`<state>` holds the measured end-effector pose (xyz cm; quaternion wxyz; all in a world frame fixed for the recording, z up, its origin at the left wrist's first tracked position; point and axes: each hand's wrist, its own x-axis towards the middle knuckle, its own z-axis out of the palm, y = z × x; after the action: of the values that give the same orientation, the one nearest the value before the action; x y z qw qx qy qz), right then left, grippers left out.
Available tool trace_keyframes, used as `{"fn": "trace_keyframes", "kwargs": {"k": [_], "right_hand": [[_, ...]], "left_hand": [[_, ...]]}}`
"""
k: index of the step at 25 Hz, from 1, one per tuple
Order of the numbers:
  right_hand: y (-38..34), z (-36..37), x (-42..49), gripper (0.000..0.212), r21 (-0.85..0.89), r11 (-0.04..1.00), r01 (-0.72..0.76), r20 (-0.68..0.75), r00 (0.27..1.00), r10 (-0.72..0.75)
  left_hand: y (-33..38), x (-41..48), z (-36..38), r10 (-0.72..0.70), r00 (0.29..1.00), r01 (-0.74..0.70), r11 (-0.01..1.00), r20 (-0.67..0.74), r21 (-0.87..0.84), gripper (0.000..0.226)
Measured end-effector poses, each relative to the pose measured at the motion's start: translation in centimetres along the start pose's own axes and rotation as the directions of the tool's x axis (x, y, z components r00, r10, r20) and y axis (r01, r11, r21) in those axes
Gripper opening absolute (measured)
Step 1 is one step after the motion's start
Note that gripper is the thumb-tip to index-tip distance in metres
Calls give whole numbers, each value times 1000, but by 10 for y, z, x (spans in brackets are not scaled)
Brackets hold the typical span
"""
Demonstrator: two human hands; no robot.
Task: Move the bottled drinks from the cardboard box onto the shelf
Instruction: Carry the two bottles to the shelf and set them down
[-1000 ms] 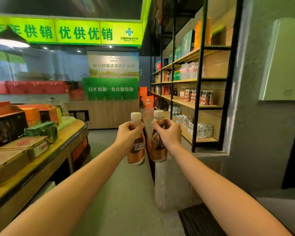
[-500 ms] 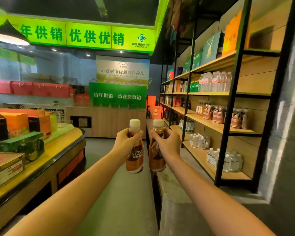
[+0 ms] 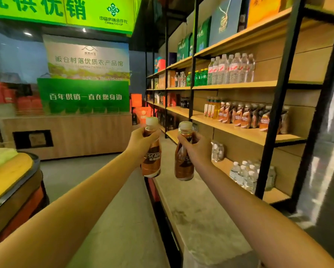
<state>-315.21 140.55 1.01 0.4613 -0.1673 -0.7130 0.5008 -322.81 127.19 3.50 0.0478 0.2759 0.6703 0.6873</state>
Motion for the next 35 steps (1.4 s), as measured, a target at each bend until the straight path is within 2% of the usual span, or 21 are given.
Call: {"fn": "trace_keyframes", "kwargs": {"k": [4, 9, 12, 17, 21, 25, 30, 33, 35], "right_hand": [[58, 32, 85, 25, -33, 999, -40, -70, 997, 37], [137, 49, 211, 27, -81, 996, -46, -133, 990, 35], [168, 43, 282, 23, -91, 994, -63, -194, 980, 44], [204, 6, 361, 20, -208, 975, -72, -323, 947, 1], [234, -34, 411, 22, -320, 941, -108, -477, 877, -61], [246, -70, 450, 27, -372, 910, -181, -644, 757, -113], [257, -108, 484, 24, -390, 874, -289, -812, 557, -178], [256, -124, 485, 30, -407, 835, -370, -849, 490, -196], [257, -134, 484, 32, -421, 815, -398, -859, 465, -216]], "left_hand": [[-56, 105, 29, -30, 995, 32, 999, 94, -20, 11], [-109, 242, 91, -9, 976, 10, 1000, 216, -1, 18], [-120, 320, 134, 16, 955, -12, 1000, 295, -13, 17], [-136, 409, 219, 46, 893, -12, 997, 448, -78, 28], [-146, 459, 303, 127, 755, 2, 981, 643, -196, 18], [-147, 498, 385, 216, 602, -31, 968, 768, -247, 30], [-128, 528, 460, 265, 435, 31, 951, 861, -308, 37], [-128, 531, 498, 281, 345, 86, 941, 895, -328, 30], [-131, 530, 519, 273, 293, 116, 941, 916, -317, 34]]}}
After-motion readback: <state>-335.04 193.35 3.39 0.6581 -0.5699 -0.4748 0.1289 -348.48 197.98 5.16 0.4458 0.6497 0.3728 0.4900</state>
